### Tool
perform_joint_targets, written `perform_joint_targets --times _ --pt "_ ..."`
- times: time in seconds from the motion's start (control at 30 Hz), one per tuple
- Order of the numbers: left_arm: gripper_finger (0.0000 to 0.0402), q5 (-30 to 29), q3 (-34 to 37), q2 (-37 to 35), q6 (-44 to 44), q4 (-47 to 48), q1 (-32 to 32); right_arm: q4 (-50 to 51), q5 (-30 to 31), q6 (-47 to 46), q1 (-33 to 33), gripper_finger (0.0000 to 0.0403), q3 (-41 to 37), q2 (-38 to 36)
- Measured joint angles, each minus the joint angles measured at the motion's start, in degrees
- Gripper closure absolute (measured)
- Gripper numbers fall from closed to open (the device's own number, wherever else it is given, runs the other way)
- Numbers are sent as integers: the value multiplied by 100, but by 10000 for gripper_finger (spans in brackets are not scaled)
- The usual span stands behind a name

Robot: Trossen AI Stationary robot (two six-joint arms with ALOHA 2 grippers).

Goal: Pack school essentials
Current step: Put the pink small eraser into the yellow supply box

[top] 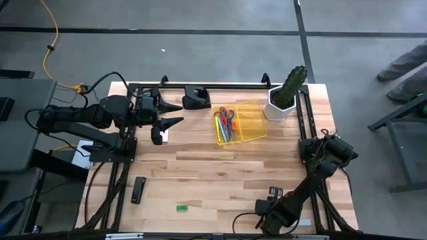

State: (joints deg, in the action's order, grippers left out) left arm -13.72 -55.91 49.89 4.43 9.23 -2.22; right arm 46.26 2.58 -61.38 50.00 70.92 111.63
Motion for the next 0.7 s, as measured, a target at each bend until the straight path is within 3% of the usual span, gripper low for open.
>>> perform_joint_targets --times 0.37,0.53,0.7 --pt "229 0 -1 0 -11 68 0 83 87 50 -7 381 -14 -3" --pt "229 0 -1 0 -11 66 1 127 398 381 -9 395 -98 -227" --pt "229 0 -1 0 -11 66 0 -24 721 220 -140 397 -604 -1072"
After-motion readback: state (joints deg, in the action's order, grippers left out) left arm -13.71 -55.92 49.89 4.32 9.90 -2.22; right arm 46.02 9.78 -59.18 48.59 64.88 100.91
